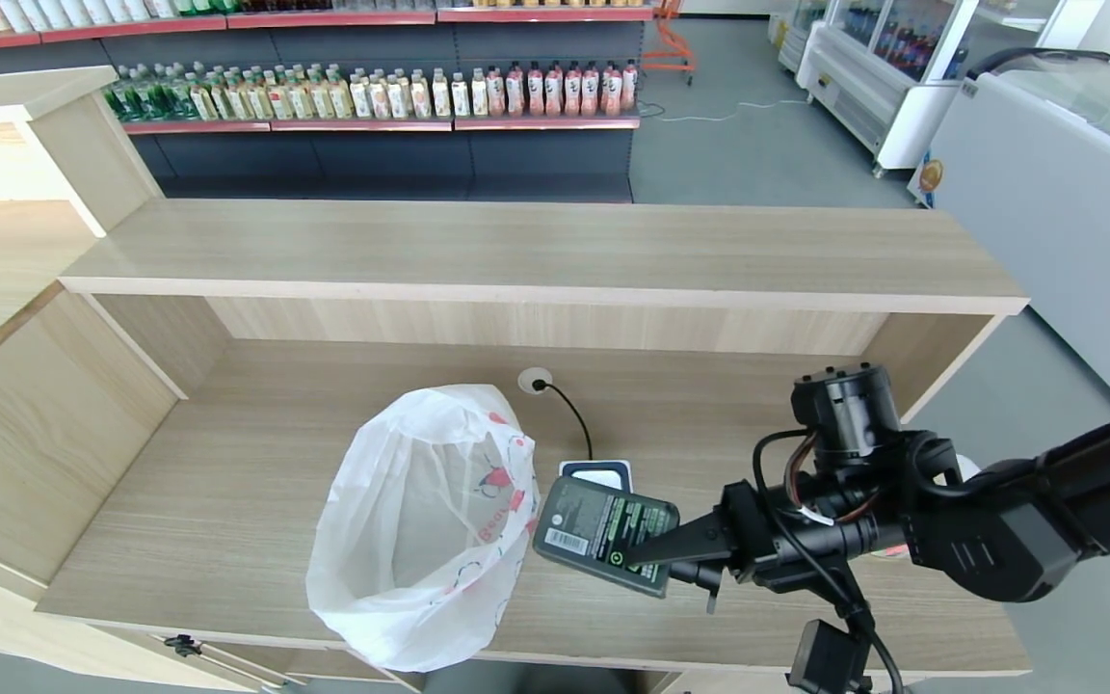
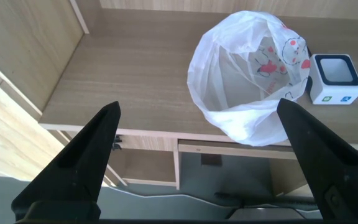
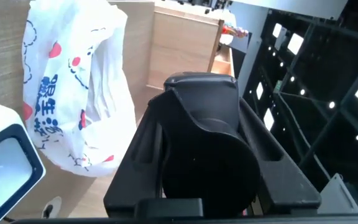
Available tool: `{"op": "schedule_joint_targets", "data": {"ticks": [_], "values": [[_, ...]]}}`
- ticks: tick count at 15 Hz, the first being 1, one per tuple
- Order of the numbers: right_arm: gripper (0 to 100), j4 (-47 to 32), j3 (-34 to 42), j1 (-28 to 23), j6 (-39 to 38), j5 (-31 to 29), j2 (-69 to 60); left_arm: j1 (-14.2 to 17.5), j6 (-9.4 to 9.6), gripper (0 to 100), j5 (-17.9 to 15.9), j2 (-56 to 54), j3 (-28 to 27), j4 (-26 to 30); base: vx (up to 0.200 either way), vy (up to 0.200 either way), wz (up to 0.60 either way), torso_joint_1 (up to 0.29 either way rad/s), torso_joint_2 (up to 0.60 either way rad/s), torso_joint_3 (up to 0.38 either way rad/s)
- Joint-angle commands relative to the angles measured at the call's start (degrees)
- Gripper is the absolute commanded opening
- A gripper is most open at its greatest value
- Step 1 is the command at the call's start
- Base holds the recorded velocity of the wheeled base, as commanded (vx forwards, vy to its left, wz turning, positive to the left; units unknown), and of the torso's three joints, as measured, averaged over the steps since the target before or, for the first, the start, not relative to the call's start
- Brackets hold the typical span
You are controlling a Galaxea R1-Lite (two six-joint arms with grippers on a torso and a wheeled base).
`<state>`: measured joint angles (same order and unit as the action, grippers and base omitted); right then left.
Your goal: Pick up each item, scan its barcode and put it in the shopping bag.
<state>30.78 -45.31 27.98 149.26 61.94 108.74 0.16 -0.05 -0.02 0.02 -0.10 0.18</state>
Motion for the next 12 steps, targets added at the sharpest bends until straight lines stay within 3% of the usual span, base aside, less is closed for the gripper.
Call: {"op": "schedule_joint_targets", "data": {"ticks": [1, 12], "values": [[0, 1.4, -0.3, 1.5, 0.0, 0.0, 2.5, 0.0, -0.04, 100, 0.0, 0.0, 0.0, 0.0, 0.000, 0.000, 0.00, 0.000, 0.00, 0.000], [0, 2.2, -2.1, 1.5, 0.0, 0.0, 5.3, 0.0, 0.05, 100, 0.0, 0.0, 0.0, 0.0, 0.000, 0.000, 0.00, 0.000, 0.00, 0.000]]}}
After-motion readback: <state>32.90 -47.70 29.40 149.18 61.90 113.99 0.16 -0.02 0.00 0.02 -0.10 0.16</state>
